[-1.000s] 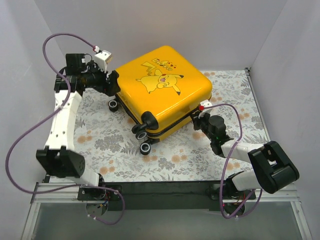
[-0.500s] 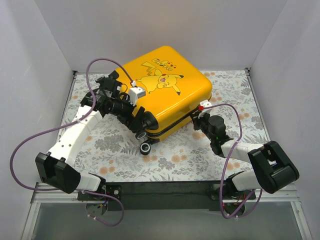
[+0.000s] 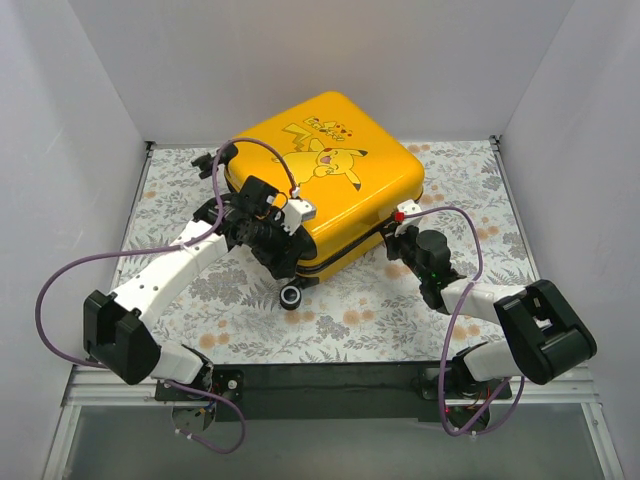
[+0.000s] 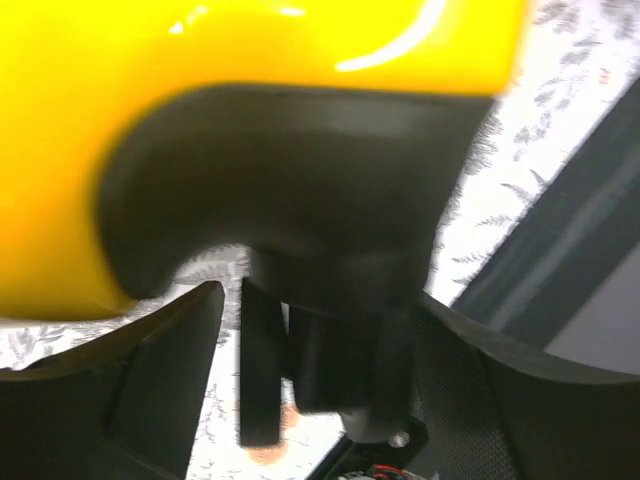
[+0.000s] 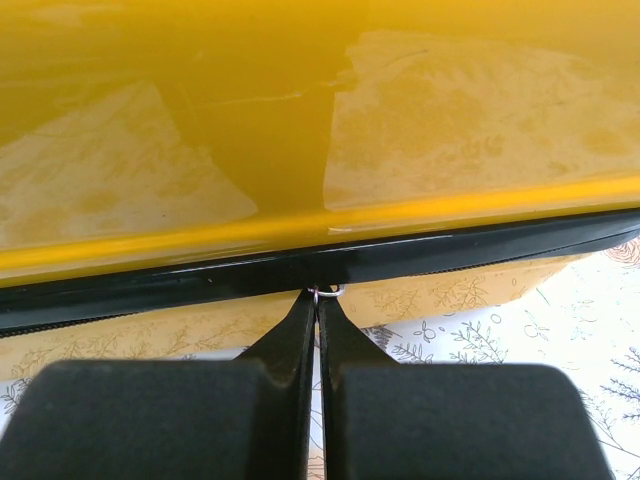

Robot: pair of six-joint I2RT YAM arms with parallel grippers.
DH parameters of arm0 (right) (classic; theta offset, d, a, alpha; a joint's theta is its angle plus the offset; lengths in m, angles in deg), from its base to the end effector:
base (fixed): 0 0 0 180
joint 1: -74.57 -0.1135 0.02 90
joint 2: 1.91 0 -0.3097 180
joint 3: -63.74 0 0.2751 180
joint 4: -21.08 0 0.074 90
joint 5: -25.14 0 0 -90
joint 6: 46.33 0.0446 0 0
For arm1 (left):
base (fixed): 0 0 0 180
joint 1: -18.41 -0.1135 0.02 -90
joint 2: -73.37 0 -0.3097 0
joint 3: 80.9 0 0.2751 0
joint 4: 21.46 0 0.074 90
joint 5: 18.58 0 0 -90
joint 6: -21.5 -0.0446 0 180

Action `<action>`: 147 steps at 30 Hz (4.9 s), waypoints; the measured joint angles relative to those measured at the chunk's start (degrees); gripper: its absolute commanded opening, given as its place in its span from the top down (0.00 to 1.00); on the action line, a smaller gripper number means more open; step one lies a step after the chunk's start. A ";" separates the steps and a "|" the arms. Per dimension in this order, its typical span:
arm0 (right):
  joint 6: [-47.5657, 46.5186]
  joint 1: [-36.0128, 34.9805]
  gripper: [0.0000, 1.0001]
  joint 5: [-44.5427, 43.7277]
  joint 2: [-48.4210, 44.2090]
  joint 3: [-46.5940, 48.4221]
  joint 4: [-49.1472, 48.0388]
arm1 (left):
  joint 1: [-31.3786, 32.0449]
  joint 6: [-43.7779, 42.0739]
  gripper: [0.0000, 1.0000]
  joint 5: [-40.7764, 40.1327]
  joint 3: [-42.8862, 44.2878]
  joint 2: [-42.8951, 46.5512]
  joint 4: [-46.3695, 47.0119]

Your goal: Pack the luggage

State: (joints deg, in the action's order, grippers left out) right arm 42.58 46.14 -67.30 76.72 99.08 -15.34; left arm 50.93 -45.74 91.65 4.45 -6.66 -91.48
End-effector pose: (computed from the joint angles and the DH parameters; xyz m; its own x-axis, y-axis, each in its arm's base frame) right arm 0.2444 0.1302 0.2143 -0.0968 -0.0740 -0.9925 -0.4404 0.8975 -0.0240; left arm 0.2361 -0.1688 0.3393 -0.9463 0.1728 -0.2731 0.2851 0.8444 -0.4536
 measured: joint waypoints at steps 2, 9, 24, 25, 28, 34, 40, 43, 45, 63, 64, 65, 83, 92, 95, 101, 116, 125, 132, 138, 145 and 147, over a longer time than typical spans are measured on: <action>-0.22 0.00 0.99 0.02 0.13 0.00 -0.09 | 0.20 0.42 0.39 -1.99 -0.44 -0.26 1.36; -0.37 0.00 0.99 0.46 0.50 0.09 -0.39 | 1.20 1.57 1.00 -5.22 -2.19 -0.07 4.79; -3.78 14.58 0.99 8.15 5.62 4.15 -2.03 | -11.41 -9.05 1.00 1.68 -8.31 5.60 8.55; -4.68 15.34 0.99 9.99 6.95 4.72 -2.82 | -12.41 -10.49 1.00 2.14 -8.31 5.55 8.52; -8.11 17.35 0.99 16.28 11.10 6.69 -6.71 | -15.63 -14.27 1.00 3.52 -8.22 5.01 8.66; -12.48 19.26 0.99 29.73 19.65 12.92 -12.09 | -24.13 -21.24 1.00 7.28 -6.58 1.64 9.38; -13.90 20.11 0.99 36.96 27.30 19.23 -16.09 | -26.93 -24.72 1.00 7.30 -6.60 -0.39 11.87; -14.23 21.92 0.99 37.27 30.95 22.99 -17.81 | -27.58 -25.18 1.00 6.95 -6.62 -1.81 11.87; -14.34 22.29 0.99 36.72 32.61 25.18 -18.60 | -27.78 -25.77 1.00 7.65 -6.56 -2.86 11.63; -11.23 22.29 0.99 41.59 49.94 46.01 -23.21 | -29.03 -25.75 1.00 9.99 -7.13 -4.35 13.33; -10.67 22.14 0.99 42.05 51.69 48.54 -23.45 | -29.14 -25.75 1.00 10.29 -7.34 -4.50 13.70; -10.01 21.92 0.99 42.42 53.66 51.32 -23.69 | -29.31 -25.73 1.00 10.75 -7.56 -4.66 14.03; -0.79 17.88 0.99 36.92 71.47 74.07 -29.44 | -32.57 -22.01 0.26 16.98 -11.47 1.86 17.33; -2.80 17.46 0.99 35.39 65.22 63.56 -30.75 | -35.76 -11.54 0.15 22.58 -3.02 12.44 14.75; -3.06 17.46 0.99 35.36 64.32 62.18 -30.75 | -36.92 -2.47 0.23 18.16 -2.54 16.57 21.14; -3.72 17.46 0.99 35.69 63.45 60.85 -30.84 | -44.41 11.39 0.34 6.86 10.05 2.49 28.65; -5.75 17.22 0.99 37.64 61.88 59.08 -30.56 | -45.44 18.80 0.38 -0.57 40.26 -47.34 23.89; -6.34 16.83 0.99 37.86 53.46 46.90 -30.51 | -40.46 8.37 0.38 -0.33 50.25 -54.36 21.05; -6.29 17.84 0.99 37.22 37.81 25.16 -29.81 | -35.93 0.20 0.41 3.52 48.74 -55.10 16.11; -6.25 18.18 0.99 37.16 25.53 9.66 -29.51 | -33.05 -3.85 0.42 6.12 48.83 -55.52 13.94; -3.50 18.16 0.99 37.31 17.84 0.74 -29.55 | -30.60 -8.04 0.42 6.03 49.16 -55.52 13.14; -2.62 18.12 0.99 37.22 15.91 -1.40 -29.55 | -29.94 -9.77 0.42 5.70 49.07 -55.49 12.39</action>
State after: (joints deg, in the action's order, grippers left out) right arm 39.96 64.26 -30.08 92.63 97.68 -44.89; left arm 20.98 -55.51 97.35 53.51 -62.16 -79.09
